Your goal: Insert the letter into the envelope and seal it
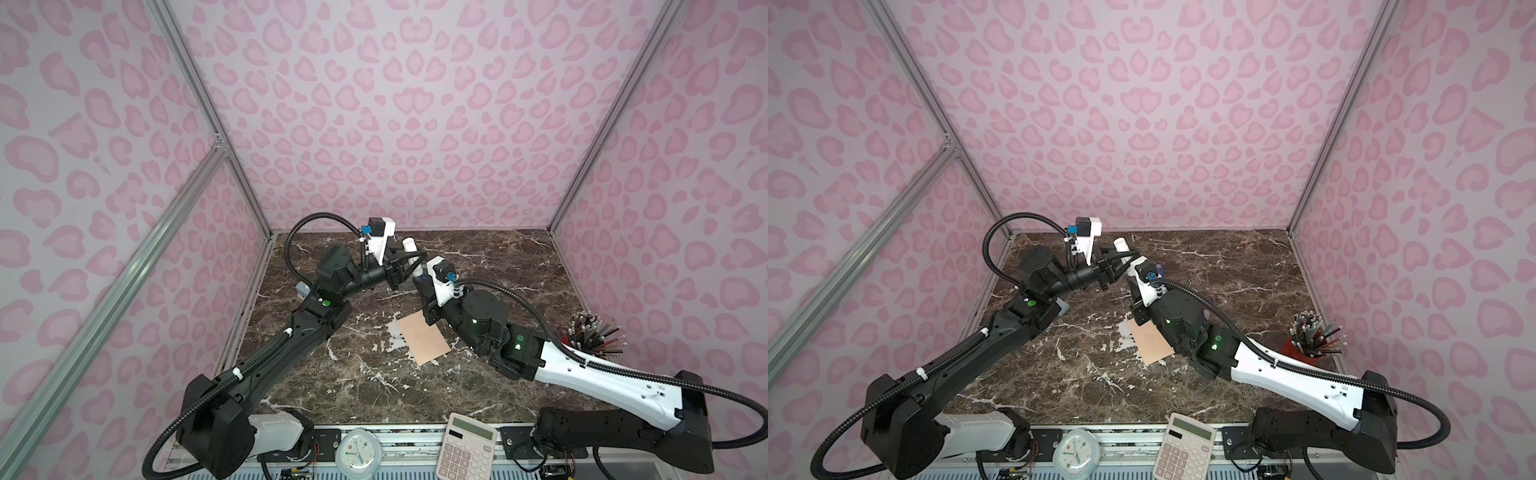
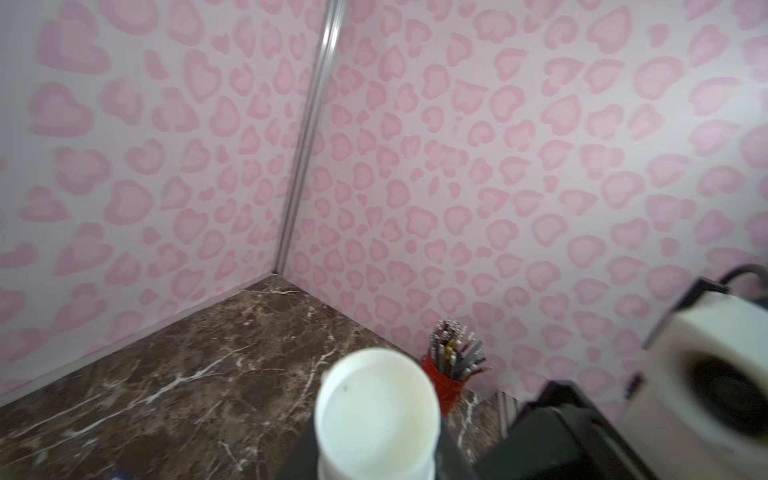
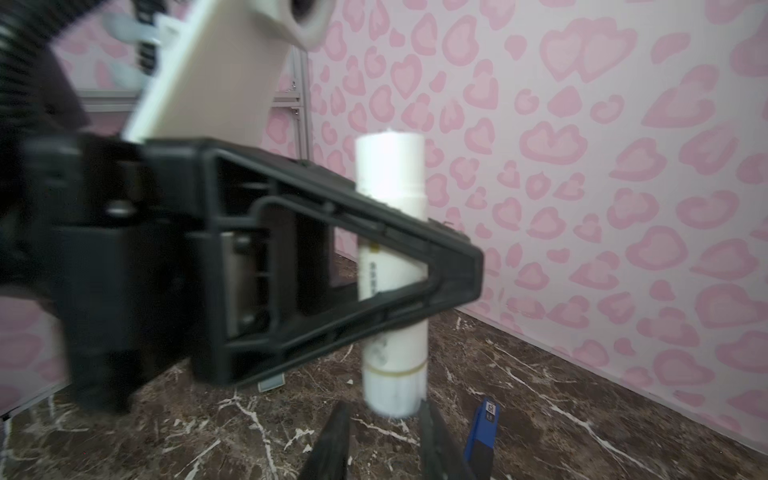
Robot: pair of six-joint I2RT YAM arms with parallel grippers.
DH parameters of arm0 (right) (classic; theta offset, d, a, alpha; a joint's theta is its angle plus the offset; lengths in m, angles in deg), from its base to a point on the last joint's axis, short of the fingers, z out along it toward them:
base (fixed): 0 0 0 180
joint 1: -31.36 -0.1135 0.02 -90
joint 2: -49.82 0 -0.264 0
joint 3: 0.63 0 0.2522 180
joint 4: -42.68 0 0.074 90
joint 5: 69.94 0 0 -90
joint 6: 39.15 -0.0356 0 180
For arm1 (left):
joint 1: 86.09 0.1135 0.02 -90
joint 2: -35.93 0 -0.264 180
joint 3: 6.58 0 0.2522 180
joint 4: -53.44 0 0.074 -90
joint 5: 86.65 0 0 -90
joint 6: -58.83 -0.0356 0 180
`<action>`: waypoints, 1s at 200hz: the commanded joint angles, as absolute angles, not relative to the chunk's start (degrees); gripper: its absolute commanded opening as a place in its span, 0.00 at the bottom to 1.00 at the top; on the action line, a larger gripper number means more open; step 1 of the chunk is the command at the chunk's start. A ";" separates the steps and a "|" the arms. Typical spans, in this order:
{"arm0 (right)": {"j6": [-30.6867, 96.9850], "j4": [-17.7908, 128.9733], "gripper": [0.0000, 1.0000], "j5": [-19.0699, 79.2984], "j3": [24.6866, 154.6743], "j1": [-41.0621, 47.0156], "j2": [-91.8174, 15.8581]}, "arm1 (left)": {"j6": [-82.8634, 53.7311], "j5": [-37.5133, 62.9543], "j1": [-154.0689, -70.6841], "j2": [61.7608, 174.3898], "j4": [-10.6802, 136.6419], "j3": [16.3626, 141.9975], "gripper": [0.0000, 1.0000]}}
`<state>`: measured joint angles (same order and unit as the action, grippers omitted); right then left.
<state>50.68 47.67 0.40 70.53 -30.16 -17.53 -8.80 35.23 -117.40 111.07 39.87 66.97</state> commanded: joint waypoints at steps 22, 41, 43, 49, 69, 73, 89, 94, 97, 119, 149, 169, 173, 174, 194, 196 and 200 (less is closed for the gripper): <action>54.00 43.26 0.42 6.87 65.20 -28.49 -13.02 | -8.68 36.42 -116.68 111.93 39.88 69.16 0.04; 52.66 44.38 0.42 15.14 62.88 -24.36 -10.24 | -7.42 41.45 -116.34 112.22 39.77 70.27 0.04; 52.44 44.59 0.42 16.06 62.72 -23.79 -10.04 | -7.17 41.94 -116.26 112.16 39.60 70.26 0.04; 51.90 45.28 0.42 18.83 62.45 -22.25 -9.51 | -6.47 43.57 -115.98 112.18 39.02 70.37 0.04; 50.32 46.92 0.42 27.57 62.48 -17.30 -8.22 | -2.89 49.58 -114.85 112.46 35.57 70.46 0.04; 50.02 47.07 0.42 28.97 62.53 -16.41 -8.11 | -2.23 50.69 -114.60 112.51 34.92 70.54 0.04; 48.56 47.13 0.42 35.85 63.59 -13.35 -8.47 | 0.09 55.55 -114.26 112.99 33.42 70.96 0.04; 48.21 47.14 0.42 37.80 64.05 -12.56 -8.73 | 1.05 56.81 -114.19 113.10 32.80 70.98 0.04; 48.02 47.13 0.42 38.68 64.32 -12.18 -8.91 | 1.60 57.58 -114.13 113.18 32.30 70.99 0.04; 46.40 45.80 0.43 46.51 65.73 -10.11 -10.07 | 6.31 61.16 -114.12 113.67 28.33 70.63 0.04; 44.67 44.54 0.44 53.43 67.93 -8.91 -11.81 | 8.82 63.26 -114.12 113.42 26.76 70.38 0.04; 44.17 45.19 0.44 56.23 69.65 -8.89 -13.38 | 8.56 63.64 -114.12 113.19 27.38 70.28 0.04; 44.09 45.15 0.44 56.42 69.86 -8.90 -13.58 | 8.62 63.64 -114.12 113.18 27.45 70.29 0.04; 44.09 45.13 0.44 56.43 69.88 -8.90 -13.61 | 8.59 63.64 -114.12 113.19 27.46 70.29 0.04; 43.86 44.74 0.43 56.11 70.24 -8.91 -14.24 | 8.81 63.87 -114.28 113.18 27.56 70.37 0.04; 43.83 44.68 0.43 56.10 70.30 -8.90 -14.25 | 8.81 63.90 -114.18 113.19 27.56 70.37 0.04; 43.82 44.69 0.42 56.10 70.34 -8.89 -14.38 | 8.82 63.91 -114.27 113.19 27.56 70.36 0.04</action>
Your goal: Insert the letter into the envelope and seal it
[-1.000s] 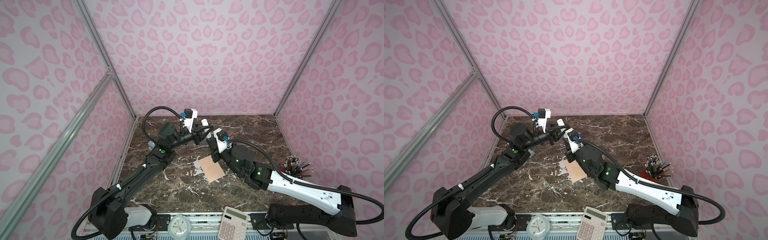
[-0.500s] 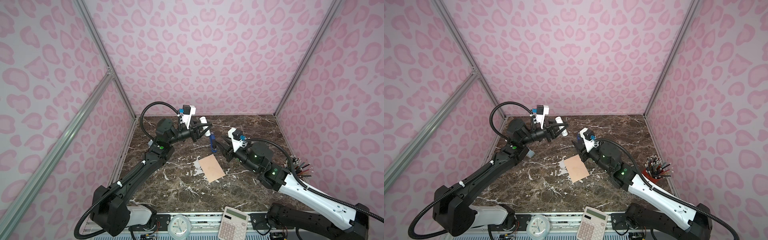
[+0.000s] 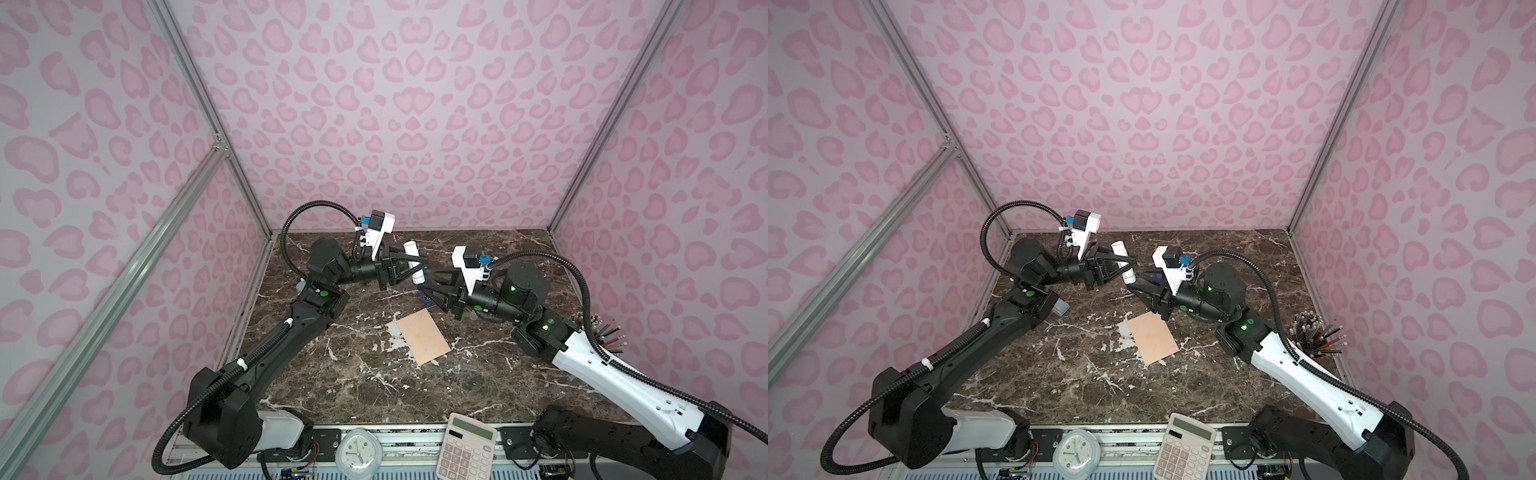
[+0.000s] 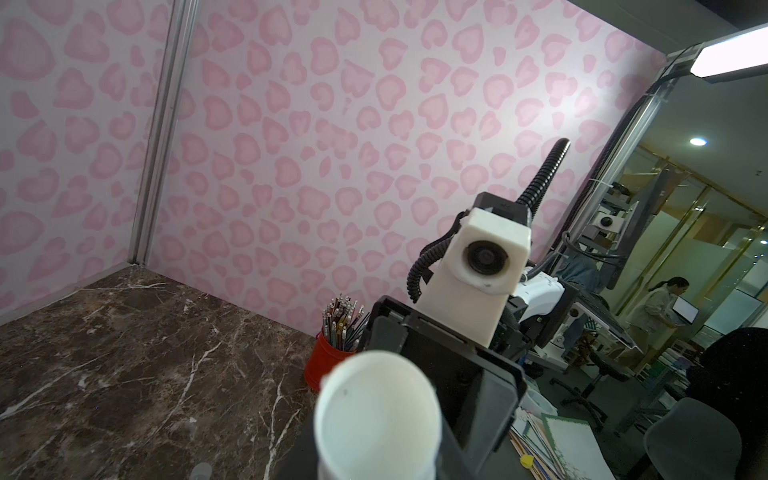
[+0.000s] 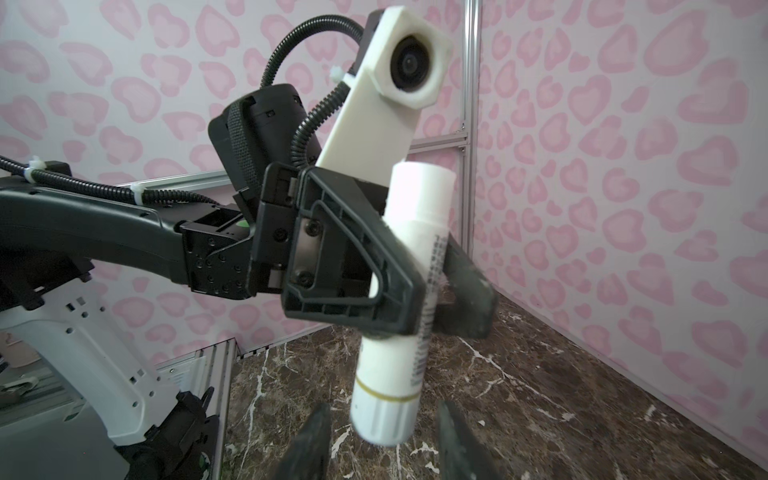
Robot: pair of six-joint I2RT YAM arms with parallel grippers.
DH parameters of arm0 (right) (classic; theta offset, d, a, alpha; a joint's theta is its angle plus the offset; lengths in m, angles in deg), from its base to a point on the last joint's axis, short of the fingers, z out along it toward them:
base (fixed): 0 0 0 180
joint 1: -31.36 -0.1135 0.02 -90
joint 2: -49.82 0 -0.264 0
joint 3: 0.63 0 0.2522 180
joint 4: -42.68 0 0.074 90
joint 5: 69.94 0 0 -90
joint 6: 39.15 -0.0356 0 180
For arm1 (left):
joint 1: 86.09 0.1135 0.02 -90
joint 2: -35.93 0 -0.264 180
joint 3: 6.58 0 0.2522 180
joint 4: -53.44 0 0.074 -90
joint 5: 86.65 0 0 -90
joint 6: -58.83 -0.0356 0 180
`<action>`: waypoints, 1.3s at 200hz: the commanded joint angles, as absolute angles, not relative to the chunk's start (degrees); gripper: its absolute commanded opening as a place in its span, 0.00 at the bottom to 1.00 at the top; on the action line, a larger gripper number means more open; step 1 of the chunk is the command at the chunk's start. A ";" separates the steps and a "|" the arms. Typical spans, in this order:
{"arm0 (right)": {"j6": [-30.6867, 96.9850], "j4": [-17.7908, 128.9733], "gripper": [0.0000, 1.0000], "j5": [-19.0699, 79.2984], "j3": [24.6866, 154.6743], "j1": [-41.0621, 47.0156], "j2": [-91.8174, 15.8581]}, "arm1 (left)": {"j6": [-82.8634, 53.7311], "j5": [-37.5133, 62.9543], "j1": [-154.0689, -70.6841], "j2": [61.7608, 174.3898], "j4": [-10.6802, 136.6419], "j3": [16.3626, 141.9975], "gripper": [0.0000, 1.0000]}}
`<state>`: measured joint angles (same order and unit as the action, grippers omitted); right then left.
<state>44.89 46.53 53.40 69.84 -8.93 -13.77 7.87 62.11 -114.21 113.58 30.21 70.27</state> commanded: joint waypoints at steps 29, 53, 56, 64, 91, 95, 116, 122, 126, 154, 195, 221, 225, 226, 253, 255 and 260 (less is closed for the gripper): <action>43.57 45.06 0.37 56.27 70.72 -8.81 -15.05 | 8.90 64.08 -114.22 113.01 27.90 70.46 0.04; 42.45 44.41 0.33 56.77 70.74 -8.81 -15.46 | 8.82 64.01 -114.45 112.92 28.09 70.36 0.04; 42.30 44.33 0.33 56.88 70.70 -8.81 -15.57 | 8.82 63.93 -114.47 112.92 28.14 70.36 0.04; 41.83 44.10 0.33 57.22 70.67 -8.81 -15.76 | 8.82 63.93 -114.55 112.92 28.18 70.37 0.04; 40.61 43.00 0.32 57.20 70.41 -8.81 -16.01 | 8.39 63.82 -114.91 113.01 28.93 70.55 0.04; 40.49 42.87 0.32 57.07 70.42 -8.81 -16.01 | 8.30 63.82 -115.00 113.01 29.03 70.63 0.04; 40.23 42.78 0.29 57.00 70.56 -8.83 -16.35 | 7.82 63.82 -115.17 112.96 29.55 70.72 0.04; 40.22 42.73 0.28 56.84 70.68 -8.83 -16.34 | 7.77 63.82 -115.18 112.90 29.79 70.72 0.04; 40.21 42.65 0.27 56.80 70.58 -8.81 -16.31 | 7.59 63.80 -115.18 112.90 30.04 70.73 0.04; 39.95 42.58 0.23 56.28 70.61 -8.88 -16.36 | 6.03 63.43 -115.27 112.48 32.18 70.82 0.04; 39.75 44.42 0.21 52.76 71.78 -9.17 -16.69 | 0.10 58.46 -115.52 111.46 38.81 71.17 0.04; 41.76 46.99 0.20 47.36 73.10 -10.81 -16.62 | -4.78 51.21 -115.78 110.23 42.01 70.67 0.04; 42.22 47.57 0.20 46.12 73.36 -11.35 -16.62 | -5.67 50.14 -115.88 110.10 42.80 70.79 0.04; 42.32 47.74 0.20 45.62 73.44 -11.48 -16.62 | -5.90 49.99 -115.92 110.06 43.05 70.80 0.04; 45.70 51.71 0.19 36.85 76.56 -15.73 -17.61 | -10.03 43.71 -117.06 109.50 45.81 70.90 0.04; 45.94 52.12 0.19 35.93 76.91 -16.27 -17.71 | -10.27 43.43 -117.16 109.50 45.90 70.97 0.04; 46.28 52.44 0.19 34.71 77.36 -16.90 -17.91 | -10.86 42.70 -117.35 109.51 46.45 71.11 0.04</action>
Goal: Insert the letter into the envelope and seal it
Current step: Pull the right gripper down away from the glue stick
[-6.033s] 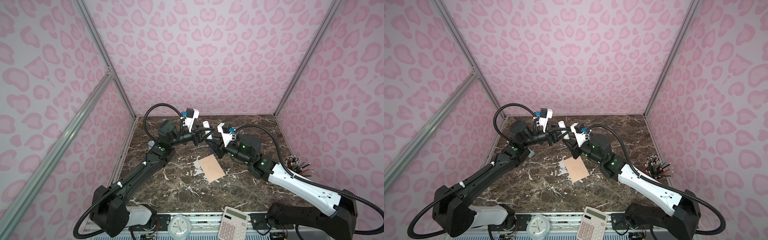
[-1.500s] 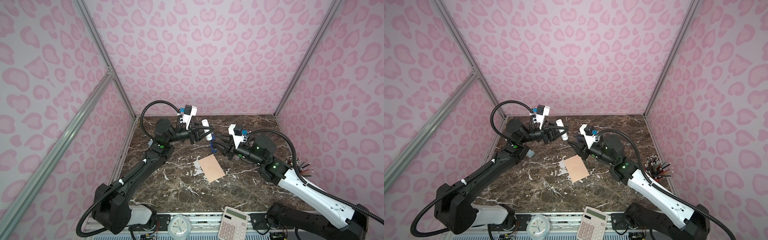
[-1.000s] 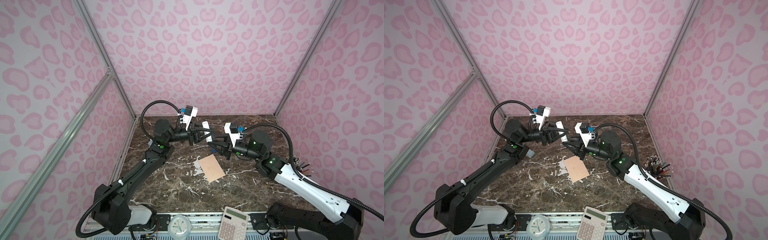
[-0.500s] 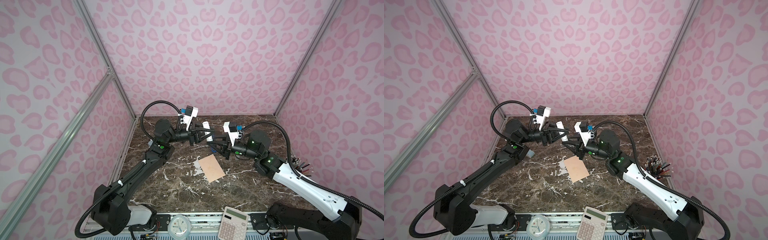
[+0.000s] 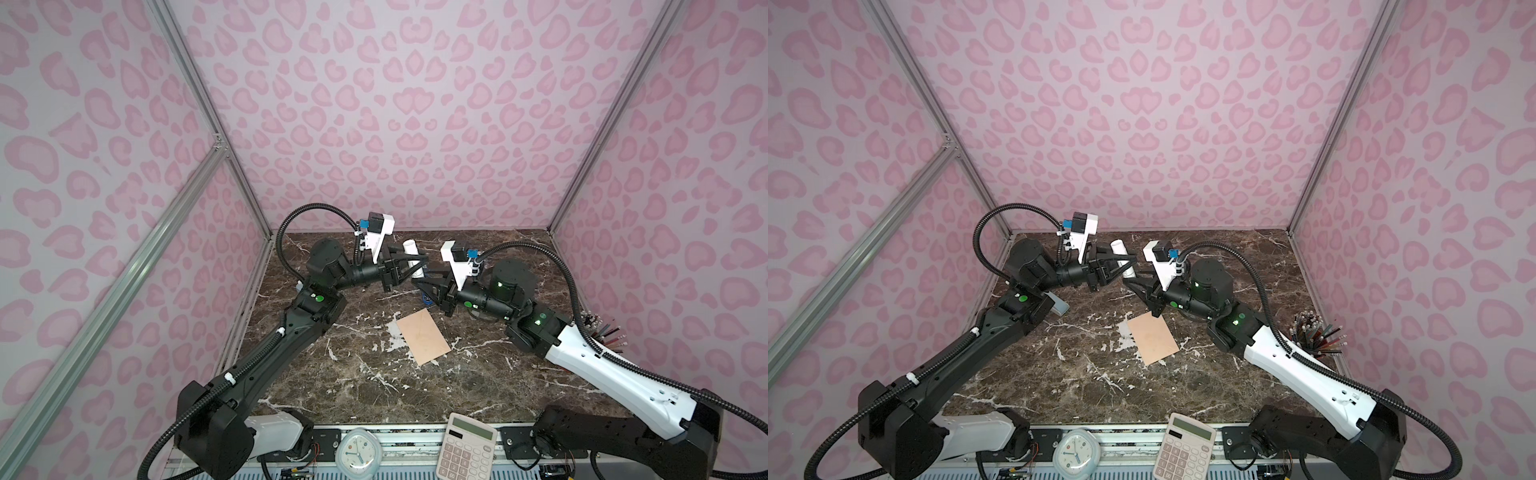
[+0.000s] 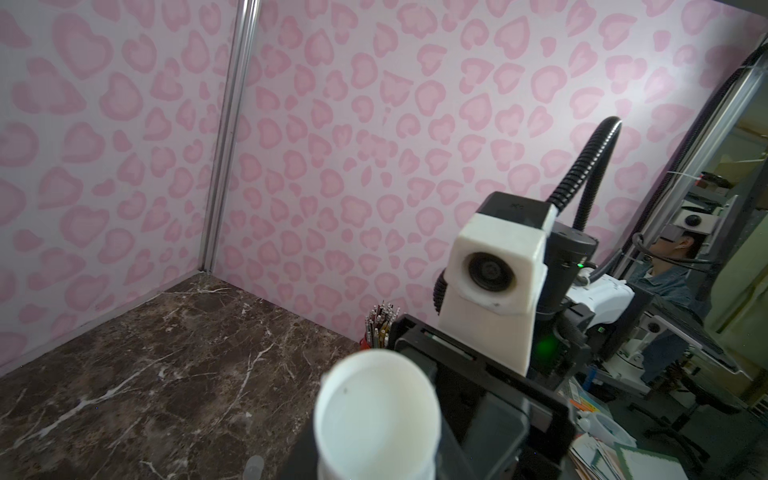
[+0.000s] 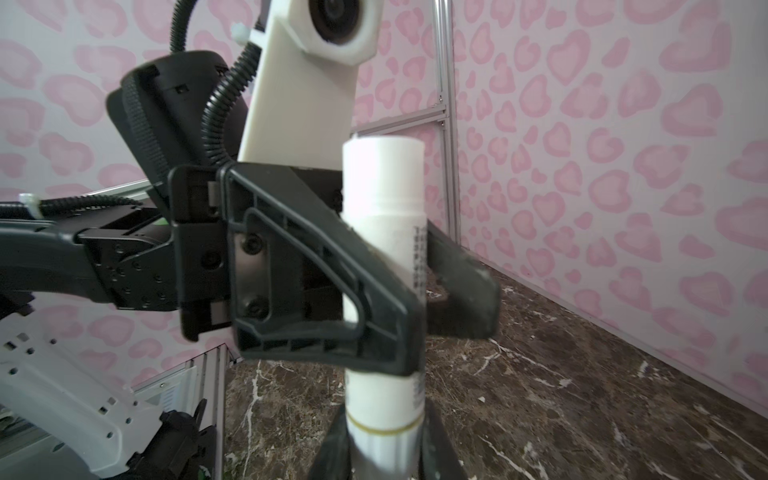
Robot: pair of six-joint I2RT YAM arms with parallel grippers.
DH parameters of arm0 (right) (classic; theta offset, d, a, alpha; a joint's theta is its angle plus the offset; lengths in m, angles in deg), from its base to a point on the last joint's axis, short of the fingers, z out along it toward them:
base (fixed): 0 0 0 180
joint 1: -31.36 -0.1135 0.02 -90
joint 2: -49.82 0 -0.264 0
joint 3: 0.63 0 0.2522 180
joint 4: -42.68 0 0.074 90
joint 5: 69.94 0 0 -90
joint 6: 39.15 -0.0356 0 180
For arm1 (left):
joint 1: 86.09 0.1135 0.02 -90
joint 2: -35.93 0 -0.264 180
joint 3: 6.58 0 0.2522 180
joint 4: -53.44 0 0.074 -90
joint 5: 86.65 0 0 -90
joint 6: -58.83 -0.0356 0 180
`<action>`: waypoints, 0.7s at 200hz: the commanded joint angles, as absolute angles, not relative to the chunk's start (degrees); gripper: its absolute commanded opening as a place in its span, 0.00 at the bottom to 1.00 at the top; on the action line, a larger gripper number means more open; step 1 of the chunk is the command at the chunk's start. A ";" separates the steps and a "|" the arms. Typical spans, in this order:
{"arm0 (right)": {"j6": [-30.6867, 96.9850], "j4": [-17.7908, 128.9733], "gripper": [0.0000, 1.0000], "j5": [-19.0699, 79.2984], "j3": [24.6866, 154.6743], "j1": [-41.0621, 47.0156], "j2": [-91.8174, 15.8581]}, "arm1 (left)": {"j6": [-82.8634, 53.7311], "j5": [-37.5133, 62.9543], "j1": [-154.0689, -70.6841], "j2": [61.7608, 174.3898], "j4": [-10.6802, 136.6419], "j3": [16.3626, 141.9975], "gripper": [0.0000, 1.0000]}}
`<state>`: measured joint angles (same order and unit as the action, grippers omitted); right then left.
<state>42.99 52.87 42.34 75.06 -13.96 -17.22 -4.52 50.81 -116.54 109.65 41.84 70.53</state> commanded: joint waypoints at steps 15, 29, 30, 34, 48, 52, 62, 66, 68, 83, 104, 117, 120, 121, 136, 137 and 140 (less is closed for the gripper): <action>47.50 53.01 0.18 30.02 78.62 -19.35 -18.55 | -11.87 39.75 -117.81 109.45 47.03 70.91 0.04; 48.70 52.56 0.18 25.37 79.04 -21.59 -18.89 | -12.10 36.81 -117.97 109.16 46.31 70.17 0.04; 48.76 52.48 0.18 24.87 79.04 -21.75 -18.90 | -12.10 36.56 -117.98 109.11 46.25 70.10 0.04; 48.82 52.12 0.18 23.06 78.85 -22.44 -18.97 | -12.09 35.79 -117.99 108.99 45.89 69.88 0.04; 49.07 50.36 0.17 18.03 78.39 -24.36 -19.08 | -12.19 32.69 -117.99 108.80 45.37 69.42 0.04; 49.17 49.85 0.17 16.70 78.24 -24.75 -19.08 | -12.11 31.71 -118.04 108.79 45.19 69.36 0.04; 49.52 48.52 0.16 13.42 77.87 -26.10 -19.17 | -12.19 30.06 -118.04 108.88 44.91 69.14 0.04; 49.68 48.10 0.16 12.60 77.74 -26.45 -19.23 | -12.23 29.45 -118.08 108.88 44.80 69.14 0.04; 49.74 47.85 0.16 12.15 77.69 -26.64 -19.25 | -12.27 29.10 -118.08 108.88 44.72 69.14 0.04; 50.06 46.81 0.16 10.30 77.54 -27.66 -19.60 | -12.26 27.06 -118.08 108.88 44.25 68.81 0.04; 50.06 46.41 0.20 10.14 77.00 -28.13 -19.46 | -12.71 26.29 -118.08 108.82 44.41 68.70 0.04; 50.52 46.60 0.26 10.25 75.98 -28.10 -18.59 | -13.21 26.21 -118.08 108.55 44.56 68.45 0.04; 50.70 46.74 0.28 10.11 75.61 -28.06 -18.31 | -13.32 26.13 -118.08 108.41 44.55 68.37 0.04; 50.77 46.76 0.29 10.08 75.48 -28.06 -18.21 | -13.32 26.08 -118.08 108.38 44.58 68.36 0.04; 51.71 47.70 0.35 9.30 73.43 -27.60 -16.42 | -13.94 26.10 -118.08 107.86 44.67 67.92 0.04; 51.81 47.81 0.35 9.28 73.21 -27.52 -16.30 | -13.99 26.11 -118.08 107.80 44.68 67.87 0.04; 52.02 48.11 0.36 9.19 72.60 -27.36 -15.89 | -14.12 26.09 -118.08 107.70 44.76 67.83 0.04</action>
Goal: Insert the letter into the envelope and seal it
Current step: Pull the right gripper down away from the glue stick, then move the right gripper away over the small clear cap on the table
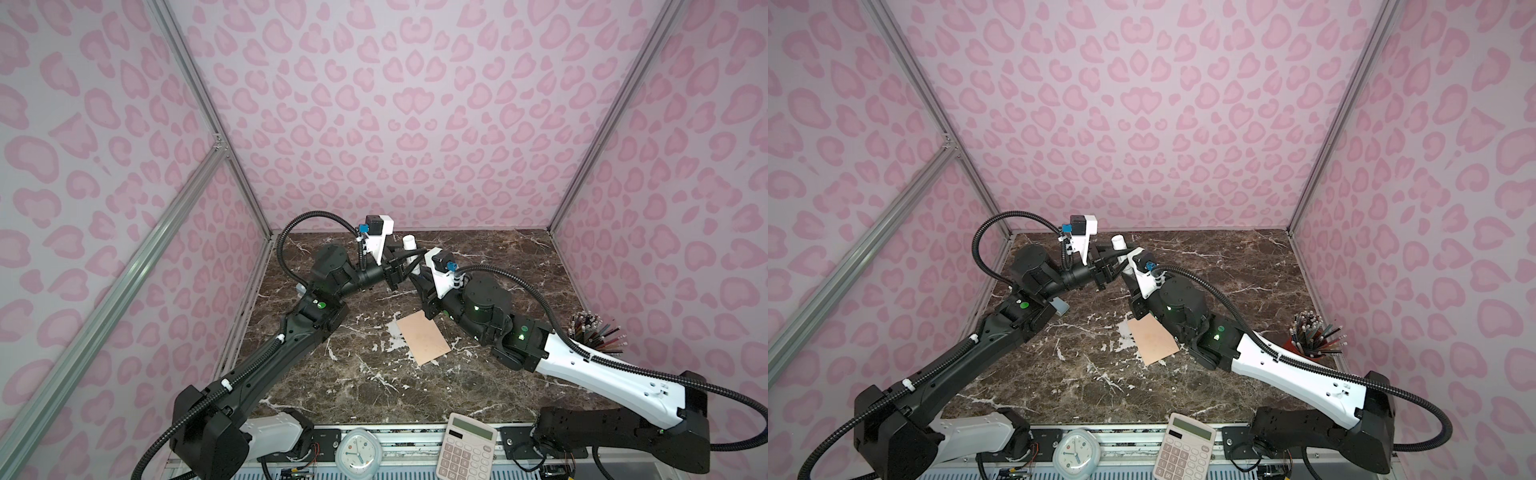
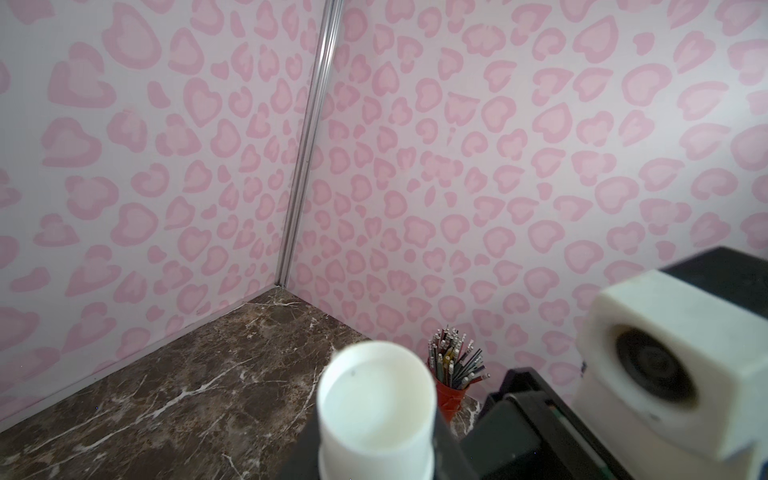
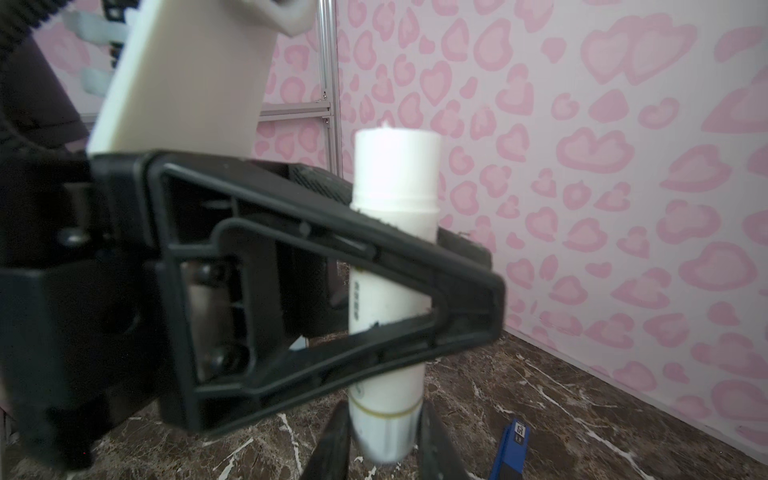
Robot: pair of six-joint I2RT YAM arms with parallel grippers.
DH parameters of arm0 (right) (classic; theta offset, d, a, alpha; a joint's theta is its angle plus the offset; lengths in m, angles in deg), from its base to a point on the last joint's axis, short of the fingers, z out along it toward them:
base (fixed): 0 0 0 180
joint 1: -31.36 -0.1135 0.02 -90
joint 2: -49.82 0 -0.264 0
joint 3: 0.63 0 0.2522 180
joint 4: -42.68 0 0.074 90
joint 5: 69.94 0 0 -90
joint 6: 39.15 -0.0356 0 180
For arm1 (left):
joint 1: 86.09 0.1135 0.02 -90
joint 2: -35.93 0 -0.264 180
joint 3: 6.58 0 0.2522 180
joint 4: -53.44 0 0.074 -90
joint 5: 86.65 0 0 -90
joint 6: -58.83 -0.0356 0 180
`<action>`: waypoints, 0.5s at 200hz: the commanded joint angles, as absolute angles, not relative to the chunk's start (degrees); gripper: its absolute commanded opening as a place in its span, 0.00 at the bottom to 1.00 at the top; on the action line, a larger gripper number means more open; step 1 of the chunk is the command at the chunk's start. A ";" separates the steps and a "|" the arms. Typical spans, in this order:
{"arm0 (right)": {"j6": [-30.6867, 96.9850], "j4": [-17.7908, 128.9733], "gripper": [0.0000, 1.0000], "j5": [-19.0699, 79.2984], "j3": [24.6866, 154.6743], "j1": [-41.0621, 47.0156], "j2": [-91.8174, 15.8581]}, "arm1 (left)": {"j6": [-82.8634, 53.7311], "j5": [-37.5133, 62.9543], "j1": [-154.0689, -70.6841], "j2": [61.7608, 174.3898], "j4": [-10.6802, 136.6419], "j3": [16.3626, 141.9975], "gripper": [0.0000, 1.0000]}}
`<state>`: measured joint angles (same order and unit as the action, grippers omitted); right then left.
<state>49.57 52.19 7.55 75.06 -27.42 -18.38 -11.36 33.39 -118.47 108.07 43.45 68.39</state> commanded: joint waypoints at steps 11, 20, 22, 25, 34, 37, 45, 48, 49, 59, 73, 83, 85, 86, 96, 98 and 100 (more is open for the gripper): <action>52.55 48.97 0.37 8.88 70.63 -26.44 -14.34 | -14.59 26.19 -118.00 107.31 44.87 67.52 0.04; 52.78 49.59 0.38 8.56 68.81 -25.45 -12.75 | -14.81 26.20 -117.94 107.01 44.95 67.35 0.04; 52.78 49.70 0.38 8.55 68.29 -25.16 -12.36 | -14.91 26.20 -117.98 106.92 45.00 67.31 0.04; 52.78 49.94 0.39 8.55 67.64 -24.78 -11.87 | -14.99 26.24 -117.99 106.88 44.90 67.22 0.04; 52.74 50.52 0.40 8.29 65.71 -23.46 -10.36 | -15.18 26.41 -117.99 106.73 45.00 67.12 0.04; 52.66 50.93 0.40 8.16 65.15 -23.04 -9.92 | -15.24 26.50 -117.91 106.69 44.98 66.99 0.04; 52.38 51.73 0.40 7.98 63.72 -21.64 -8.68 | -15.44 26.85 -117.90 106.60 45.07 66.99 0.04; 52.20 52.07 0.40 7.94 63.24 -20.94 -8.26 | -15.56 27.02 -117.87 106.60 45.08 67.03 0.04; 52.14 52.24 0.40 7.94 63.06 -20.72 -8.09 | -15.59 27.09 -117.89 106.60 45.15 67.03 0.04; 51.52 53.29 0.41 7.93 61.74 -18.51 -6.98 | -16.01 27.61 -117.90 106.68 45.60 67.11 0.04; 50.18 55.54 0.41 6.22 60.81 -15.63 -6.34 | -16.78 28.28 -117.90 106.79 46.28 67.19 0.04; 48.18 58.29 0.42 4.49 61.12 -13.29 -6.76 | -17.73 28.56 -117.90 106.82 47.36 67.37 0.04; 47.68 59.03 0.42 4.28 61.34 -12.72 -6.95 | -17.99 28.64 -117.90 106.89 47.61 67.38 0.04; 47.46 59.45 0.42 4.13 61.49 -12.43 -7.09 | -18.08 28.65 -117.86 106.92 47.78 67.43 0.04; 44.39 65.17 0.43 1.85 63.50 -9.91 -9.02 | -19.38 28.74 -117.92 106.99 49.58 67.68 0.04; 43.59 66.49 0.43 1.14 64.04 -9.39 -9.51 | -19.81 28.66 -117.97 107.03 49.92 67.79 0.04; 42.79 67.61 0.43 0.61 64.66 -8.89 -10.14 | -20.09 28.66 -117.99 107.03 50.49 67.82 0.04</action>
